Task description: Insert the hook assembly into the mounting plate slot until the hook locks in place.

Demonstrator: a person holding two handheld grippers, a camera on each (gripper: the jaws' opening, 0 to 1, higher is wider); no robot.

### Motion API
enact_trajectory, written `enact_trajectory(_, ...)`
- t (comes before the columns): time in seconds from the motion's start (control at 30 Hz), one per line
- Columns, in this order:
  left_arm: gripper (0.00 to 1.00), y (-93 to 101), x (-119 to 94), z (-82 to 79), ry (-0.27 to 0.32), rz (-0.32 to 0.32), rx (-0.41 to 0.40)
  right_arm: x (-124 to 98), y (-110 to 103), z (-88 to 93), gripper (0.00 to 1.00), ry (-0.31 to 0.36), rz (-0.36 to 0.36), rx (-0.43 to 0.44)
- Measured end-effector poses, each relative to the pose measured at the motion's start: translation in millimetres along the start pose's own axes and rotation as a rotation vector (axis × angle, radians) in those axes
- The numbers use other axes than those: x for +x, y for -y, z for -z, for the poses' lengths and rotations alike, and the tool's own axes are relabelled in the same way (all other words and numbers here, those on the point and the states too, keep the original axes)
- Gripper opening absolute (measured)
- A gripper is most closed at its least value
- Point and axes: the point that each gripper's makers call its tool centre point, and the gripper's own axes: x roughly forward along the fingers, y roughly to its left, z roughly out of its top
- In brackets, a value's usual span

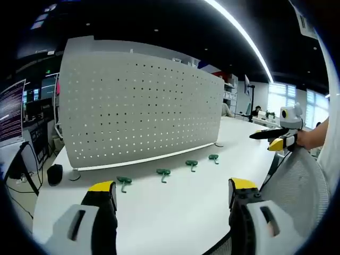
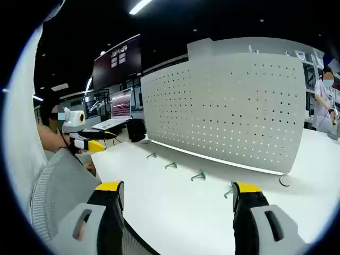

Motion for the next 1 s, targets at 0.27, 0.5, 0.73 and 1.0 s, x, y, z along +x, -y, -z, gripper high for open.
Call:
enact_trajectory(0.27,0.89,0.1,0.0,0.4,-0.002,0.0,-0.002,0.1,0.6,0.5,0.82,-0.001,0.001,0.002)
enact_trajectory(0.5,0.89,-0.2,-0.5,0.3,-0.001,-0.002,0.0,0.0,0.7,1.4,0.82,-0.004,-0.001,0.006)
enact_trajectory(0.73,0.89,-0.7,-0.4,2.0,-0.006,0.0,-0.002,-0.1,0.6,0.8,0.82,-0.005,-0.001,0.003)
enact_trajectory(1.0,0.89,-0.8,-0.2,1.9,-0.007,0.003,-0.003,0.3,1.2,1.2,0.81,-0.01,-0.004,-0.001)
